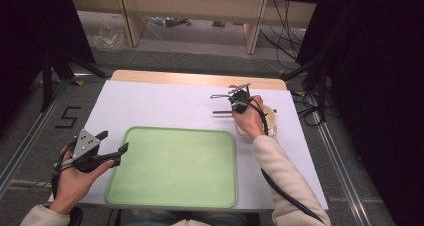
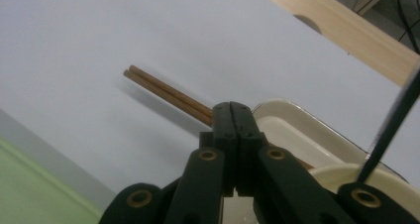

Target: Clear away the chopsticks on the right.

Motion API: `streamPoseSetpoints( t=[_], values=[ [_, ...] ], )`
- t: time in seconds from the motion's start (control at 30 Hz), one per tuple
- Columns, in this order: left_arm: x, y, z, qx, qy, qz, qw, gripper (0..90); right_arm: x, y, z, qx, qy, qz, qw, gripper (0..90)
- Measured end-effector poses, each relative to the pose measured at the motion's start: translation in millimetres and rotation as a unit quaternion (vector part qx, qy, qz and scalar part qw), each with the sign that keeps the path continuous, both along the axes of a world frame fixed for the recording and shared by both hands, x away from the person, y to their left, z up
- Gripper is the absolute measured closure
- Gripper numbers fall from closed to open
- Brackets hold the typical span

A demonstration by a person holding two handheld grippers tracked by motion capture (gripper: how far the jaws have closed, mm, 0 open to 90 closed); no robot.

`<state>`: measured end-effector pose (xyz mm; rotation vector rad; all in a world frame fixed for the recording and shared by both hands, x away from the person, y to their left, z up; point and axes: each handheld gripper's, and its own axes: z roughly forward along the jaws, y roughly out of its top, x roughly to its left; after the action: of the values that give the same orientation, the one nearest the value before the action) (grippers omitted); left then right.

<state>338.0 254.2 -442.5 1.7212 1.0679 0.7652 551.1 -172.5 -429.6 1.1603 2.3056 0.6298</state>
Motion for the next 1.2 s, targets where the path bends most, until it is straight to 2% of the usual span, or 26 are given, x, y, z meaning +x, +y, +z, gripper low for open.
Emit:
streamPoseSetpoints(
  t=[0.17,0.2,0.27,0.33,0.4,0.47,0.6,0.7,0.73,0.8,0.83,0.9,0.93,0.97,1.03,1.2],
  values=[
    [0.1,-0.2,-0.1,0.001,0.002,-0.002,1.0,20.9,8.5,2.3,-8.8,0.002,0.01,-0.008,0.9999,90.0],
    [0.1,-0.4,-0.1,0.002,0.003,-0.002,1.0,21.0,12.4,2.8,-11.0,0.002,0.019,-0.008,0.9998,90.0],
    [0.0,-0.5,0.0,0.002,0.003,-0.003,1.0,21.1,13.7,4.9,-11.3,0.001,0.03,-0.018,0.9994,90.0],
    [0.0,-0.5,0.1,0.002,0.003,-0.004,1.0,21.0,16.7,4.2,-11.7,0.0,0.028,-0.01,0.9995,90.0],
    [0.0,-0.5,-0.1,0.001,0.003,-0.003,1.0,21.1,20.6,5.5,-11.7,0.0,0.046,-0.02,0.9988,90.0],
    [0.0,-0.5,0.0,0.001,0.003,-0.004,1.0,21.1,23.3,6.7,-11.7,-0.008,0.052,-0.022,0.9983,90.0],
    [-0.1,-0.6,0.2,0.002,0.001,-0.004,1.0,21.1,29.3,8.7,-12.1,-0.007,0.063,-0.027,0.9976,90.0],
    [-0.1,-0.5,0.2,0.002,0.001,-0.004,1.0,21.1,30.9,9.3,-11.4,-0.009,0.063,-0.022,0.9977,90.0],
    [-0.1,-0.6,0.2,0.001,0.001,-0.005,1.0,21.1,30.7,12.1,-9.6,-0.022,0.059,-0.018,0.9978,90.0],
    [0.1,-1.0,0.0,0.0,0.001,-0.006,1.0,21.1,30.8,12.8,-8.0,-0.027,0.055,-0.02,0.9979,90.0],
    [-0.1,-1.2,0.1,0.001,0.001,-0.006,1.0,21.1,31.9,11.5,-7.3,-0.027,0.052,-0.012,0.9982,90.0],
    [-0.4,-1.5,0.4,0.002,0.0,-0.006,1.0,21.1,32.0,12.3,-7.1,-0.025,0.06,-0.029,0.9975,90.0],
    [-0.5,-1.5,0.5,0.002,0.0,-0.006,1.0,21.1,34.1,10.7,-7.8,-0.03,0.055,-0.019,0.9979,90.0],
    [-0.5,-1.4,0.5,0.002,0.001,-0.006,1.0,21.1,33.3,12.2,-8.5,-0.028,0.06,-0.033,0.9972,90.0],
    [-0.4,-1.4,0.4,0.002,0.001,-0.006,1.0,21.1,35.2,10.7,-9.8,-0.037,0.063,-0.023,0.9971,90.0],
    [-0.4,-1.4,0.3,0.001,0.001,-0.006,1.0,21.1,36.8,12.3,-12.2,-0.043,0.07,-0.034,0.996,90.0]
  ],
)
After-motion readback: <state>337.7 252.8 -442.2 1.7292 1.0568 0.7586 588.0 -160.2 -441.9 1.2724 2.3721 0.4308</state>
